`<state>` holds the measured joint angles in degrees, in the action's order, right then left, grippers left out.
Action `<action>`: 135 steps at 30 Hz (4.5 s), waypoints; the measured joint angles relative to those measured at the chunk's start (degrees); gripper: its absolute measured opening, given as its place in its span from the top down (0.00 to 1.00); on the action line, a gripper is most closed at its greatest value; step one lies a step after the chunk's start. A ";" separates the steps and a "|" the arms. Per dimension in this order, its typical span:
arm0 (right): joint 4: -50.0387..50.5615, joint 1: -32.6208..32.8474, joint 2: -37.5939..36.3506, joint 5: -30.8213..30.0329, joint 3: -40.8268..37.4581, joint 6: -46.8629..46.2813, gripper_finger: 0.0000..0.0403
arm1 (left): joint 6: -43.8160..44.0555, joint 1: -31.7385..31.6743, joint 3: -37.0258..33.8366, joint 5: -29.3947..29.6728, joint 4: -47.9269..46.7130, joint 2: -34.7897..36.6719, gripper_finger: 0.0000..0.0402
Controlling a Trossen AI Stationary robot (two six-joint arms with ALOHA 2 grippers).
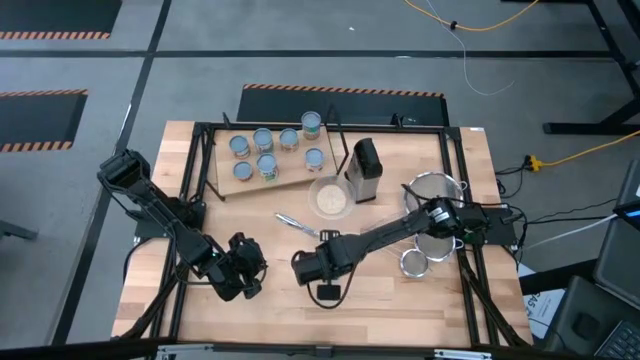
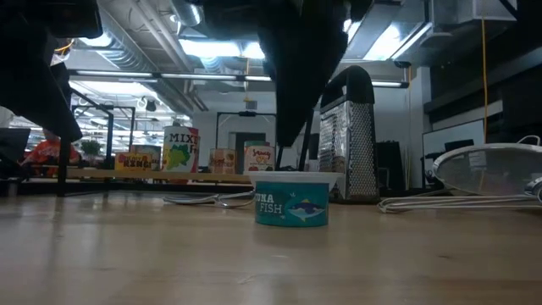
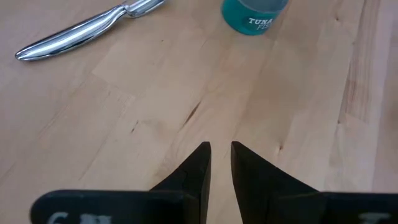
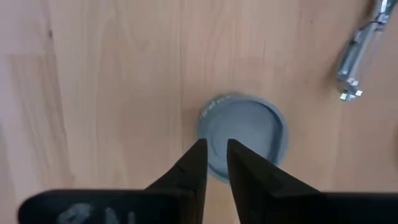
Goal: Pick and place cans onto a shelf
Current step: Put the dark green can on the shelf aligned with the other light red can
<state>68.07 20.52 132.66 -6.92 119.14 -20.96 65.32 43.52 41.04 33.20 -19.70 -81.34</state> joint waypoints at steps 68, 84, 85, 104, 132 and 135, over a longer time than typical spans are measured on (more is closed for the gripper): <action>-8.63 -0.01 -0.12 2.03 -5.91 -4.21 0.83 | -1.42 1.91 -0.02 2.29 0.07 0.00 0.86; -11.93 -0.08 -0.37 3.44 -10.78 -3.00 0.83 | -1.49 1.88 -0.01 2.31 0.11 0.01 0.86; -11.95 -0.08 -0.37 3.43 -10.78 -2.76 0.83 | -1.49 1.88 -0.01 2.30 0.11 0.01 0.86; -8.81 -3.34 0.26 3.65 -2.41 20.04 0.96 | -13.77 1.88 -0.02 9.77 12.58 0.01 0.86; -10.96 -31.24 -0.02 7.59 9.92 58.52 0.95 | -15.98 1.88 -0.02 9.34 15.54 0.02 0.86; -12.36 -32.38 -0.04 9.49 9.92 59.51 0.95 | -15.98 1.88 -0.02 9.35 15.54 0.02 0.86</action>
<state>55.71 -11.86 132.62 2.58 129.05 38.55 49.34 45.41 41.01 42.54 -4.16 -81.32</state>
